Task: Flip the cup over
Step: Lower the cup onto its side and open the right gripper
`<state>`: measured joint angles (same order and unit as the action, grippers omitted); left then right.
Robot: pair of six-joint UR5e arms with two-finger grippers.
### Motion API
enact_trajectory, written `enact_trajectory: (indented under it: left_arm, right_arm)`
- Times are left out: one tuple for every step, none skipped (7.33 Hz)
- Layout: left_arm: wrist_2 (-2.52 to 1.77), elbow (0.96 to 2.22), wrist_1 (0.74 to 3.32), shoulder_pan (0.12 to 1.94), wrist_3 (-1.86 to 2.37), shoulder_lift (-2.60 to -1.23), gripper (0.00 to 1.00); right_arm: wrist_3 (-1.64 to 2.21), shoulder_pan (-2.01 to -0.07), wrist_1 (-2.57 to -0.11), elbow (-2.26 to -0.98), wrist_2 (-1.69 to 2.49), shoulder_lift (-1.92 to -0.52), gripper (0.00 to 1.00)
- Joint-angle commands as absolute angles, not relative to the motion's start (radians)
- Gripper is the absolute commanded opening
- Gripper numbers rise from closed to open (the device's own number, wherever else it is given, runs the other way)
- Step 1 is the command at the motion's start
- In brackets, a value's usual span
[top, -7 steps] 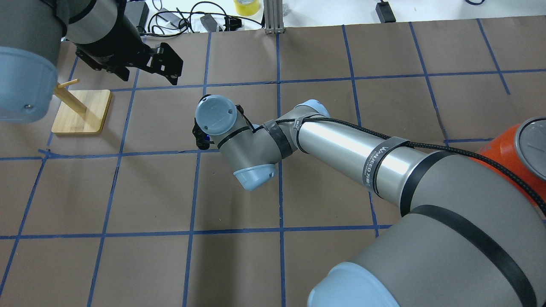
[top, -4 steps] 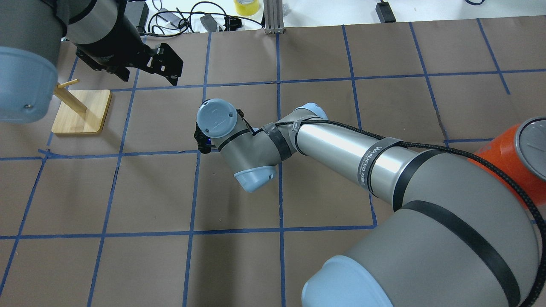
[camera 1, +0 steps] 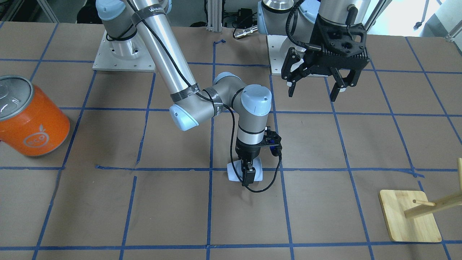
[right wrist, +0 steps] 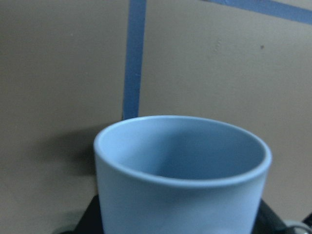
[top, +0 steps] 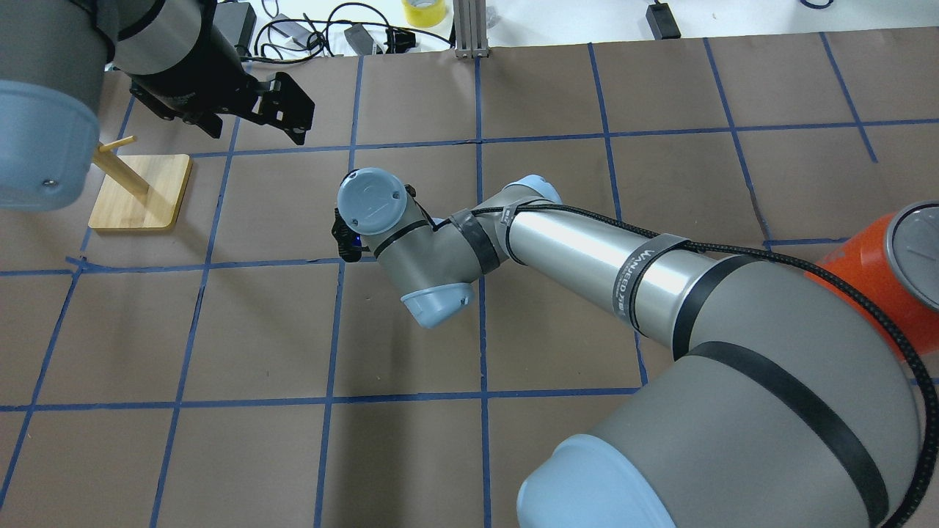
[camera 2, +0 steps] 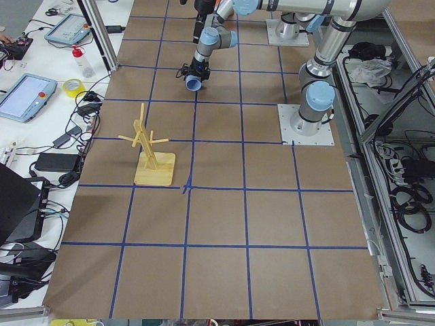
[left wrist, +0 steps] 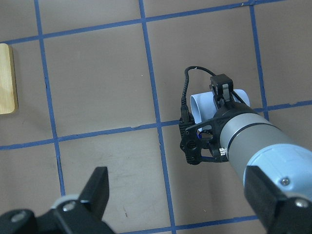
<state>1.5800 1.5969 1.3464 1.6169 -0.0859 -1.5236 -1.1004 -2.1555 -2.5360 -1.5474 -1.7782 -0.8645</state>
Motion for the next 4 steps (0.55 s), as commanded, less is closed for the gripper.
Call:
enact_trajectory:
  left_arm:
    - [1.580,1.597,1.347,1.617,-0.084,-1.523,1.00]
    - [1.580,1.597,1.345,1.617,-0.086,-1.525,1.00]
    - [1.578,1.597,1.345,1.617,-0.086,-1.525,1.00]
    - [1.580,1.597,1.347,1.617,-0.086,-1.523,1.00]
  right_arm:
    - [-1.111,-2.145,-2.537,-1.543,-1.781,-0.870,1.00]
    - [-1.138,-2.141,-2.543,-1.542,-1.781,-0.877,1.00]
    - [-1.173,-2.138,-2.546,-1.536,-1.779,-0.885,1.00]
    - [-1.173,-2.138,-2.545,-1.520,-1.778,-0.885,1.00]
